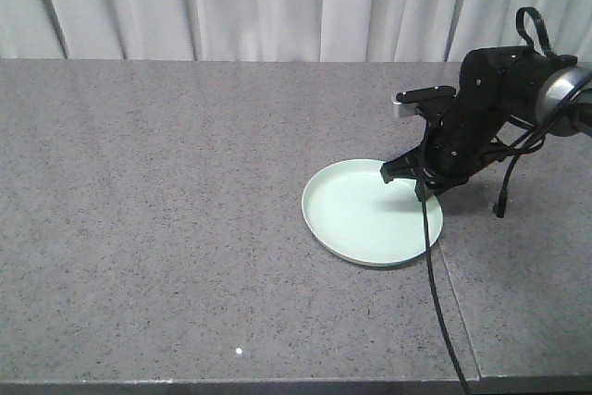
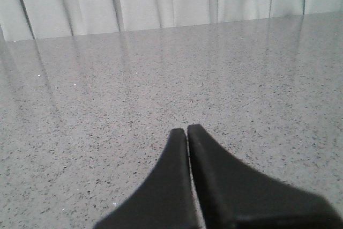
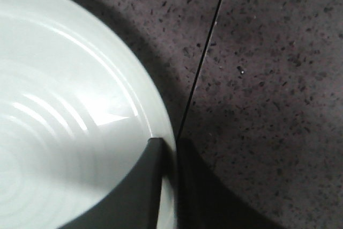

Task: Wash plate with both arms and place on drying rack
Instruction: 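Close the right gripper on the plate rim and lift it up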

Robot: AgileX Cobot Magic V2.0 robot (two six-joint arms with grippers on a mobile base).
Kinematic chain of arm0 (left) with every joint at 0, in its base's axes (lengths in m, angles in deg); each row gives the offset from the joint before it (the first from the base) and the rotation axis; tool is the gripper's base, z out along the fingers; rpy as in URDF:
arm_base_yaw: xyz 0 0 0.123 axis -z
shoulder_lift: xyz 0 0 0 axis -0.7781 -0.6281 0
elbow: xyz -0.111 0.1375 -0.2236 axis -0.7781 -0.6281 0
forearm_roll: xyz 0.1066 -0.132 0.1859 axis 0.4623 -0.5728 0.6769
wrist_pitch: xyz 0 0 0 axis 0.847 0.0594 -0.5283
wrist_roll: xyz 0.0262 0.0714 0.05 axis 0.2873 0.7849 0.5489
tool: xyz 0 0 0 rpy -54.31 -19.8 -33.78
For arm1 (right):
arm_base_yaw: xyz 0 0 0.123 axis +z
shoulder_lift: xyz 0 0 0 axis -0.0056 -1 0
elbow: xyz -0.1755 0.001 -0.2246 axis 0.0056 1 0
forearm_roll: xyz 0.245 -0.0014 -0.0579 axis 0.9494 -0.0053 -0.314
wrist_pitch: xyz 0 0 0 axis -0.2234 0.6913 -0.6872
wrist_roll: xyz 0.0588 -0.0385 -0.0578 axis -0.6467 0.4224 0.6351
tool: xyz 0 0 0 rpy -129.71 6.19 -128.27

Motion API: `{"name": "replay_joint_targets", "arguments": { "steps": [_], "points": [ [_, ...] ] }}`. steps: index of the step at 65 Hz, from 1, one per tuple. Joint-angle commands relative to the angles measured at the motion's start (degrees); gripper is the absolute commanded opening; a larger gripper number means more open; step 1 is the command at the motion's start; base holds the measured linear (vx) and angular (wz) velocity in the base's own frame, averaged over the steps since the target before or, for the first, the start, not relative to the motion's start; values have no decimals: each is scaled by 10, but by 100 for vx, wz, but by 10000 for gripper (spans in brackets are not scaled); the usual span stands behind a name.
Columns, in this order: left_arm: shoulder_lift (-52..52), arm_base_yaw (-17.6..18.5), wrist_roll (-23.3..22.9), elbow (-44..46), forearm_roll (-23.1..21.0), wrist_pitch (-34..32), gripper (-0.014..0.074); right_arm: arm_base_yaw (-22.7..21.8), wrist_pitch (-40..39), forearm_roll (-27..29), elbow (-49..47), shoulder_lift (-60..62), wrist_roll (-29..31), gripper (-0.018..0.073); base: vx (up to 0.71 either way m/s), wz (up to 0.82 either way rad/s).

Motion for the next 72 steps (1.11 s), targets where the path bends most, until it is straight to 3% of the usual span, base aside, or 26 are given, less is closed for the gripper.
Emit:
{"name": "replay_joint_targets", "arguments": {
  "steps": [1,18,42,59,72],
  "points": [
    [8,-1,-4,12,-1,-40,-6,-2,-3,-9,-13,32,8,-9,0,0],
    [8,-1,-4,12,-1,-40,-6,-9,-5,32,-14,96,46,-3,0,0],
    [8,-1,-4,12,-1,-40,-6,-85,5,219,13,325,160,-1,0,0],
    [8,-1,-4,12,-1,-40,-6,-144,-68,301,258,529,246,-1,0,0],
    [8,-1,-4,12,-1,-40,-6,-150,-130,325,459,686,268,-1,0,0]
  ]
}}
